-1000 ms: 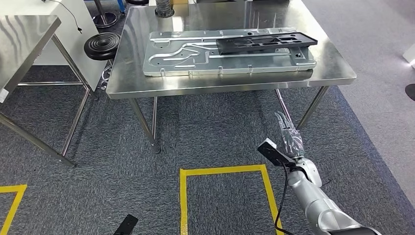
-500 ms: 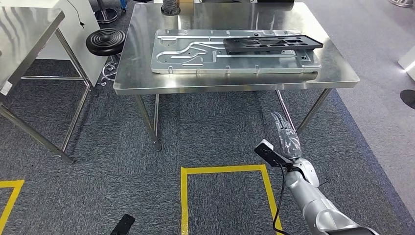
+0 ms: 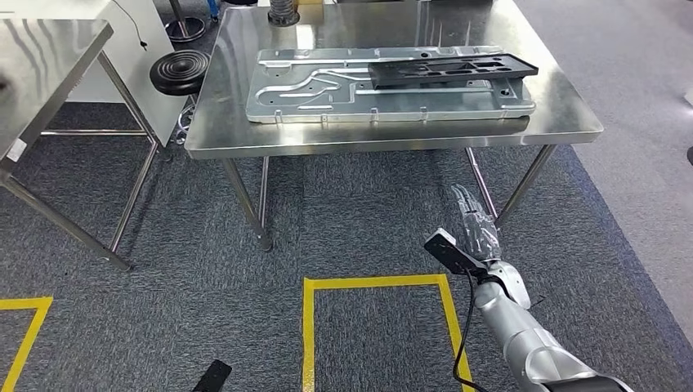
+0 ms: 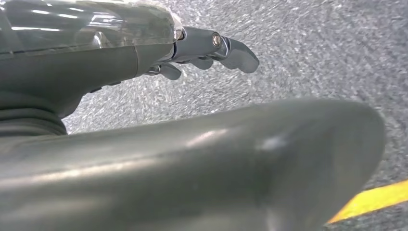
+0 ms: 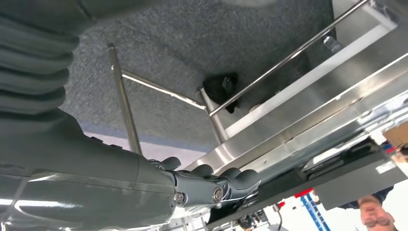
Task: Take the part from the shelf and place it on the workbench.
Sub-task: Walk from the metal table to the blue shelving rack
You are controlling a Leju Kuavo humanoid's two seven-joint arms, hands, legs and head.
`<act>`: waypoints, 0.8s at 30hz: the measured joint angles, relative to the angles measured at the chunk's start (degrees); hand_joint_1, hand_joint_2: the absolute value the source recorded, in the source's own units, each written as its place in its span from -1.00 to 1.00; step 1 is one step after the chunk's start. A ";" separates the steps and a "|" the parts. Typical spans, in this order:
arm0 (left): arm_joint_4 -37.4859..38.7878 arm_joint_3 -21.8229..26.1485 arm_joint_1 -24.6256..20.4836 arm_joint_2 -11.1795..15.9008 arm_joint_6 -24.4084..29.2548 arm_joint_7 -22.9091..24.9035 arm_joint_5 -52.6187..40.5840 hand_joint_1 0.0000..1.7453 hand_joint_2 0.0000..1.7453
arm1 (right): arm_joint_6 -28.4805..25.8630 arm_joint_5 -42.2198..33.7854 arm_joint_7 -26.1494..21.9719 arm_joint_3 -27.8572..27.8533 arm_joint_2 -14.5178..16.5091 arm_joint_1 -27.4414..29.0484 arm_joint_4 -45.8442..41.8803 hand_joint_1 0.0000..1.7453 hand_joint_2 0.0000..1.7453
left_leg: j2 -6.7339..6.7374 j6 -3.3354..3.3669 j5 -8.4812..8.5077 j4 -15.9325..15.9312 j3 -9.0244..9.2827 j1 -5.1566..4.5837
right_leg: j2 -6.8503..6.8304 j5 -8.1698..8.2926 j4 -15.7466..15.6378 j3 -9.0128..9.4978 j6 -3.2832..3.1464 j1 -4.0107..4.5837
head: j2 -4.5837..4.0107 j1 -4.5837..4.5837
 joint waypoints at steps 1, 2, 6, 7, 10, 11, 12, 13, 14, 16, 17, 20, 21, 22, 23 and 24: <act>-0.01 0.00 0.06 0.02 0.00 0.00 0.02 -1.00 -1.00 | -0.02 0.15 0.07 0.00 0.12 0.04 0.00 -1.00 -1.00 | 0.25 0.10 1.81 -2.71 1.30 0.00 | -0.28 -0.13 0.12 0.07 0.05 0.02 | 0.00 0.00; -0.01 0.00 0.07 0.05 0.00 0.00 0.03 -1.00 -1.00 | -0.03 0.29 0.11 0.00 0.21 0.06 0.00 -1.00 -1.00 | 0.95 0.26 3.94 -6.79 3.28 -0.03 | -0.58 -0.32 0.28 0.17 0.17 0.06 | 0.01 0.00; -0.01 0.00 -0.10 0.10 0.00 0.00 0.07 -1.00 -1.00 | -0.11 0.44 0.30 0.00 0.39 0.04 0.00 -1.00 -1.00 | 3.28 1.45 6.53 -15.28 7.08 -0.67 | -1.94 -0.90 0.90 0.22 1.08 0.71 | 0.00 0.01; -0.01 0.01 -0.06 0.10 0.01 0.00 0.06 -1.00 -1.00 | -0.14 0.47 0.34 0.00 0.45 0.03 -0.01 -1.00 -1.00 | 2.63 1.76 6.69 -15.34 6.99 -0.57 | -2.41 -0.92 0.87 0.27 1.28 0.72 | 0.00 0.01; -0.01 0.02 -0.16 0.11 0.04 0.00 0.01 -1.00 -1.00 | -0.22 0.53 0.45 0.00 0.55 -0.02 -0.05 -1.00 -1.00 | 1.11 2.64 7.22 -15.81 6.98 -0.27 | -1.09 -3.11 3.43 -0.58 2.20 0.30 | 0.01 0.01; -0.01 0.02 -0.25 0.09 0.05 0.00 -0.04 -1.00 -1.00 | -0.25 0.53 0.51 0.00 0.52 0.01 -0.04 -1.00 -1.00 | 0.59 2.83 7.34 -15.86 6.96 -0.19 | 0.01 -4.86 6.32 -1.82 2.49 0.10 | 0.01 0.02; -0.01 0.02 -0.33 0.07 0.07 0.00 -0.10 -1.00 -1.00 | -0.27 0.53 0.56 0.00 0.49 0.09 -0.01 -1.00 -1.00 | 0.02 2.93 7.40 -15.84 6.89 -0.18 | 0.82 -6.79 10.12 -3.56 2.68 0.01 | 0.00 0.02; -0.01 0.02 -0.36 0.04 0.07 0.00 -0.20 -1.00 -1.00 | -0.28 0.53 0.60 0.00 0.45 0.25 0.03 -1.00 -1.00 | -0.56 2.98 7.43 -15.79 6.82 -0.18 | 1.19 -8.24 13.87 -5.35 2.81 -0.05 | 0.01 0.02; -0.01 0.02 -0.35 0.03 0.07 0.01 -0.32 -1.00 -1.00 | -0.29 0.53 0.63 -0.01 0.44 0.43 0.05 -1.00 -1.00 | -1.17 2.98 7.44 -15.72 6.78 -0.19 | 1.34 -8.79 16.40 -6.62 2.89 -0.09 | 0.00 0.02; -0.01 0.01 -0.38 0.03 0.07 0.02 -0.51 -1.00 -1.00 | -0.29 0.53 0.66 -0.04 0.42 0.63 0.07 -1.00 -1.00 | -2.42 2.95 7.43 -15.53 6.75 -0.19 | 1.53 -6.59 15.04 -6.23 2.80 -0.17 | 0.01 0.02; -0.01 0.01 -0.43 0.03 0.07 0.02 -0.55 -1.00 -1.00 | -0.29 0.53 0.66 -0.07 0.40 0.62 0.07 -1.00 -1.00 | -3.03 2.90 7.40 -15.45 6.76 -0.19 | 1.98 -4.34 11.38 -4.59 2.65 -0.24 | 0.01 0.02; -0.02 0.00 -0.70 0.01 0.07 0.09 -0.55 -1.00 -1.00 | -0.32 0.60 0.65 -0.15 0.24 0.45 0.07 -1.00 -1.00 | -4.68 2.27 7.54 -15.24 6.37 -0.21 | 4.76 -0.80 2.21 -0.55 2.10 -0.35 | 0.00 0.02; -0.02 0.00 -0.74 0.01 0.07 0.11 -0.54 -1.00 -1.00 | -0.33 0.65 0.65 -0.17 0.15 0.42 0.07 -1.00 -1.00 | -5.18 1.89 7.68 -15.30 6.14 -0.13 | 5.09 -0.93 1.56 -0.32 1.95 -0.27 | -0.01 0.02; -0.02 0.00 -0.72 0.01 0.08 0.13 -0.50 -1.00 -1.00 | -0.33 0.70 0.65 -0.19 0.10 0.37 0.05 -1.00 -1.00 | -5.68 1.47 7.83 -15.42 5.97 -0.05 | 4.70 -0.87 1.26 -0.30 1.76 -0.20 | 0.00 0.01; -0.01 0.00 -0.65 0.03 0.09 0.13 -0.44 -1.00 -1.00 | -0.33 0.78 0.66 -0.20 0.15 0.30 0.03 -1.00 -1.00 | -5.94 1.10 7.87 -15.54 5.86 0.04 | 4.12 -0.71 1.01 -0.19 1.46 -0.32 | 0.01 0.01; -0.01 0.00 -0.57 0.05 0.13 0.11 -0.38 -1.00 -1.00 | -0.32 0.91 0.67 -0.20 0.26 0.19 0.01 -1.00 -1.00 | -5.50 0.78 7.54 -15.25 5.69 -0.02 | 3.64 -0.52 0.59 0.03 1.10 -0.44 | 0.01 0.01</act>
